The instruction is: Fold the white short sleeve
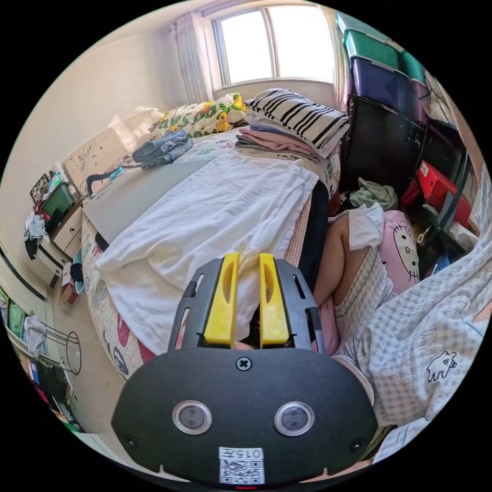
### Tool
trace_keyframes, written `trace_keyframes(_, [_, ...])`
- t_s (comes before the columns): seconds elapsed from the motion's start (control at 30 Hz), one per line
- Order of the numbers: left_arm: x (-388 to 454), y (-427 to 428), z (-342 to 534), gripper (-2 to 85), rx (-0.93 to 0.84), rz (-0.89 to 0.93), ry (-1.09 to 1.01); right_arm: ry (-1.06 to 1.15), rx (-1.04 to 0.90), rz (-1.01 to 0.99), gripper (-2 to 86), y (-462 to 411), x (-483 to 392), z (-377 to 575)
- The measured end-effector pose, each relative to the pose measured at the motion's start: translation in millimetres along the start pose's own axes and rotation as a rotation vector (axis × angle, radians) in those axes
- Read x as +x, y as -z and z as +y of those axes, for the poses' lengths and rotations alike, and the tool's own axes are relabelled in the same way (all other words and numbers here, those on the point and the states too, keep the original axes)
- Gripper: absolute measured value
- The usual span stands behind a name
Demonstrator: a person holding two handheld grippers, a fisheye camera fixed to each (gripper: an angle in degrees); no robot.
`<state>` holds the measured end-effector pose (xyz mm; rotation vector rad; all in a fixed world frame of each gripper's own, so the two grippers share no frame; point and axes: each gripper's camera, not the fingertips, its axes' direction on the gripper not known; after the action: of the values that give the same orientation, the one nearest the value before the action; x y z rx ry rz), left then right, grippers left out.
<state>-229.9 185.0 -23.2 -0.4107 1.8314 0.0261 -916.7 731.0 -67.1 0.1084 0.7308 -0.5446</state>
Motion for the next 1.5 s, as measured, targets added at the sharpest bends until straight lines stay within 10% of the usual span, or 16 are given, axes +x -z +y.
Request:
trace_keyframes(0.43, [-8.1, -39.9, 26.7, 6.6, 0.001, 0.043, 0.035, 0.047, 0.014, -0.058, -0.9, 21.5, -89.9, 23.1])
trace_keyframes(0.7, [-14.3, -76.3, 56.4, 6.6, 0.015, 0.083, 0.060, 0.993, -0.288, 1.173, -0.9, -81.3, -344.6, 92.4])
trace_keyframes(1.2, [-16.5, -134.7, 142.1, 6.6, 0.037, 0.125, 0.097, 1.116, -0.438, 1.006, -1.0, -89.3, -318.9, 95.7])
trace_keyframes(1.5, [-60.0, -81.0, 258.7, 6.4, 0.328, 0.181, 0.257, 0.824, -0.408, 0.202, -0.9, -148.7, -187.6, 115.7])
